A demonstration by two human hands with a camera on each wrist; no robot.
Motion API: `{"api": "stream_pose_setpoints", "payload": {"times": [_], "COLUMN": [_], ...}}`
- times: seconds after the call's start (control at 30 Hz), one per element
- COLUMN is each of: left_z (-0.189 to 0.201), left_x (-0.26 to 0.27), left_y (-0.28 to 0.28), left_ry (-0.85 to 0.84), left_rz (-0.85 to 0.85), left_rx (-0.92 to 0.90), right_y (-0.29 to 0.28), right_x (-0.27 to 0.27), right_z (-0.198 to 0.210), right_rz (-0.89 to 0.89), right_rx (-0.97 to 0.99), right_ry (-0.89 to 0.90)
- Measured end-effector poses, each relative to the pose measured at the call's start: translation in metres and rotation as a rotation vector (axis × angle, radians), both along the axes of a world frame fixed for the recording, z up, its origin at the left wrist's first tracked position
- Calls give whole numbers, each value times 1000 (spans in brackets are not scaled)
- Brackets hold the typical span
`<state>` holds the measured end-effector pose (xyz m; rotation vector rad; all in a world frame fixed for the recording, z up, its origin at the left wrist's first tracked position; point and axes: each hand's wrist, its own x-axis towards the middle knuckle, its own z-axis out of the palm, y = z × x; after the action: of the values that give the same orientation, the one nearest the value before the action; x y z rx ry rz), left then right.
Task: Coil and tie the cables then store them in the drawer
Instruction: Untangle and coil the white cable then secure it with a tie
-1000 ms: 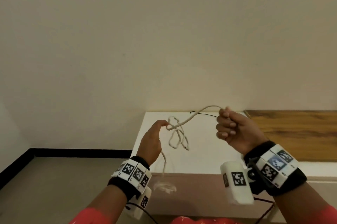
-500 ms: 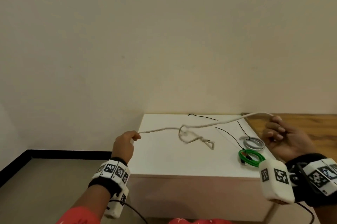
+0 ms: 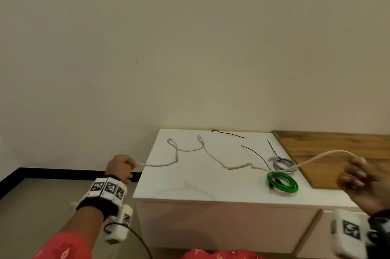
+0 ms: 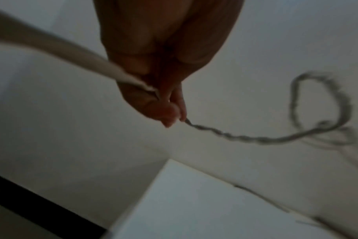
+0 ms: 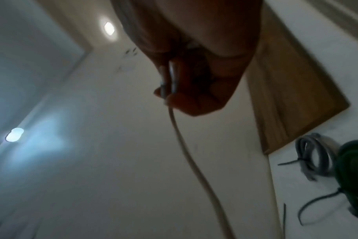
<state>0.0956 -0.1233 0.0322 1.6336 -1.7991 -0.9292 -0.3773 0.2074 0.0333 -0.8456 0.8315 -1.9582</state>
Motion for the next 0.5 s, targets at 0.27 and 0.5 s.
{"api": "stream_pose_setpoints", "payload": {"times": [0.27, 0.5], "left_z": [47, 65], "left_x": [-76, -113], "left_y": [78, 158], "left_ry": [96, 488], "left_rz": [-630, -982], "left_rx": [-240, 239], "right_y": [-55, -75], "right_x": [177, 222], "right_z": [73, 90], "right_rz": [261, 461], "right_rx": [178, 119], "right_ry": [19, -38]}}
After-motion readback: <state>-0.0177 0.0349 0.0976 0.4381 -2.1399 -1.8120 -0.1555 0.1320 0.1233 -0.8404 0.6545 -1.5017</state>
